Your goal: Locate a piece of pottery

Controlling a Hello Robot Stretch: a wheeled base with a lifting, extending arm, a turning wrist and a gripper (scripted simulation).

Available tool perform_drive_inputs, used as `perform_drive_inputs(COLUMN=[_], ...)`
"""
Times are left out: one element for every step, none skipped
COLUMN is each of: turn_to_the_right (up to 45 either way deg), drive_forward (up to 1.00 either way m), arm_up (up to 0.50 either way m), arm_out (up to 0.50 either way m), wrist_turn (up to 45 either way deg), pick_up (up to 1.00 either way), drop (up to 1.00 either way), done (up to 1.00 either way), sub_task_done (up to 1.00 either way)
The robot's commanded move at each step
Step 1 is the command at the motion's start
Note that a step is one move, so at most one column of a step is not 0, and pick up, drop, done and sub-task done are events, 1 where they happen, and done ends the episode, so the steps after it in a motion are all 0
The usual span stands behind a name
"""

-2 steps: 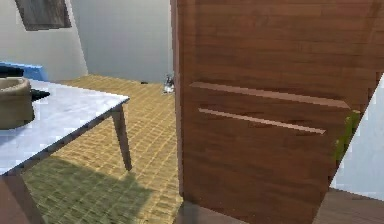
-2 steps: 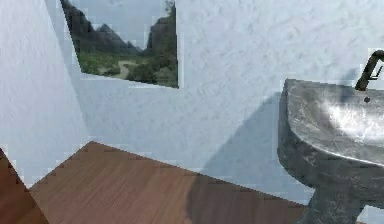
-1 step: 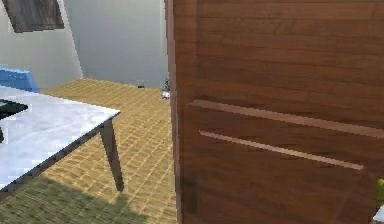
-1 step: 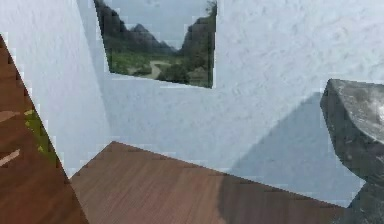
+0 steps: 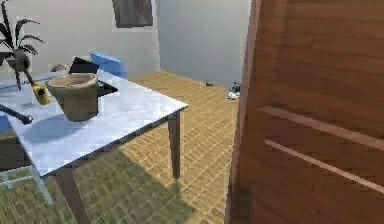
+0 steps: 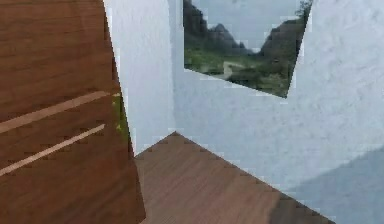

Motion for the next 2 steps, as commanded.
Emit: perform_drive_inputs(turn_to_the_right=[0.0, -45.0], drive_forward=[0.45, 0.00], arm_up=[0.00, 0.00], arm_out=[0.00, 0.00], wrist_turn=[0.0, 0.0], pick_up=[0.00, 0.00], drop=[0.00, 0.00], done=[0.00, 0.00], sub_task_done=[0.00, 0.00])
